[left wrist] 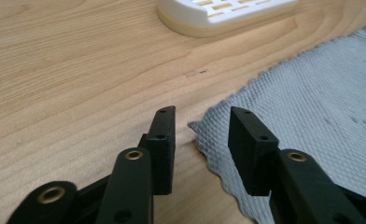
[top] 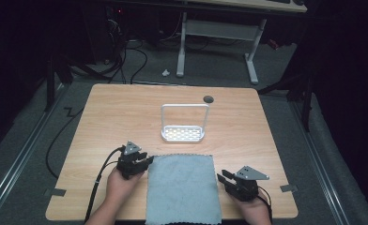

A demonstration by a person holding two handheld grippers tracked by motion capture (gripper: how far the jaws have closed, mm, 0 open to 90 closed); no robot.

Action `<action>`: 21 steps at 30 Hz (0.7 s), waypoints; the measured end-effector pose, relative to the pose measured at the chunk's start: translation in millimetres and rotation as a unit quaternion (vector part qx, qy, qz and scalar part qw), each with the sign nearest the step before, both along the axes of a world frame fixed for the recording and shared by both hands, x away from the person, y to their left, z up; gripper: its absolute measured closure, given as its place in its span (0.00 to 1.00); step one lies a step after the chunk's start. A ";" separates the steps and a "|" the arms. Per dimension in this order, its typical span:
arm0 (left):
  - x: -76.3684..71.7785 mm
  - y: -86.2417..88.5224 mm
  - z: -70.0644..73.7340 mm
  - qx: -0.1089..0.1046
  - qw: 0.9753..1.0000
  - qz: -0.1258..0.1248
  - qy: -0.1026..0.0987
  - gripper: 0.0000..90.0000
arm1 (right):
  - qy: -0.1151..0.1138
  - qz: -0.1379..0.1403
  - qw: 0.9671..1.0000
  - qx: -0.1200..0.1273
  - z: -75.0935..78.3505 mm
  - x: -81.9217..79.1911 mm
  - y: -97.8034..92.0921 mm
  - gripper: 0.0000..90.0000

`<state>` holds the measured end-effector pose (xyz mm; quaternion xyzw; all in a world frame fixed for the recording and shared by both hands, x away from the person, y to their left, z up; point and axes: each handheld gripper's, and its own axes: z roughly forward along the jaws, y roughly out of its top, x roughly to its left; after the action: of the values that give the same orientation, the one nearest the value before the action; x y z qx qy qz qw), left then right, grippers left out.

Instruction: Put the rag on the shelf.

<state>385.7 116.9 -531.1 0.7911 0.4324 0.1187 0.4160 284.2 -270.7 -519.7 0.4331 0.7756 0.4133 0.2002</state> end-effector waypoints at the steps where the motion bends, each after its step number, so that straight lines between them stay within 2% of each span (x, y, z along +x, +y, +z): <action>1: 1.1 -0.3 -0.7 -0.001 1.000 0.004 0.003 0.71 | 0.000 0.000 1.000 0.000 0.0 0.0 0.0 0.78; 3: 2.9 -1.0 -2.8 -0.007 1.000 0.002 0.011 0.74 | 0.000 0.000 1.000 -0.001 -0.3 0.1 -0.1 0.77; 4: 0.9 -3.5 -2.9 -0.001 1.000 -0.006 0.006 0.78 | 0.002 -0.001 1.000 -0.002 -0.6 0.3 0.1 0.77; 6: 0.3 -4.3 -3.1 -0.001 1.000 -0.011 0.005 0.80 | 0.002 0.000 1.000 -0.002 -1.4 1.1 0.7 0.77; 10: 0.4 -5.9 -3.8 -0.001 1.000 -0.006 0.004 0.83 | 0.002 0.000 1.000 -0.006 -3.0 3.1 2.6 0.75; 11: 0.3 -6.4 -4.1 0.000 1.000 -0.006 0.003 0.90 | 0.001 -0.003 1.000 -0.007 -3.6 4.9 4.6 0.75; 13: 0.1 -6.9 -4.0 0.003 1.000 -0.008 0.003 0.94 | 0.003 -0.006 1.000 -0.007 -3.2 6.3 6.0 0.75; 16: -0.7 -8.5 -4.1 0.009 1.000 -0.012 0.000 0.99 | 0.009 -0.017 1.000 -0.003 2.5 24.6 14.1 0.73; 17: -0.7 -8.5 -4.1 0.009 1.000 -0.012 0.000 0.99 | 0.009 -0.017 1.000 -0.003 2.5 24.6 14.1 0.73; 18: -0.9 -8.7 -4.1 0.008 1.000 -0.012 0.000 0.99 | 0.005 -0.019 1.000 -0.001 5.6 36.7 18.8 0.73; 21: -1.2 -8.8 -4.1 0.009 1.000 -0.013 -0.001 0.99 | 0.015 -0.028 0.999 -0.019 4.5 58.1 26.9 0.73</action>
<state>384.5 108.1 -535.1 0.8003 0.4209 0.1182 0.4105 342.3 -243.8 -515.3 0.4569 0.7741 0.3858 0.2079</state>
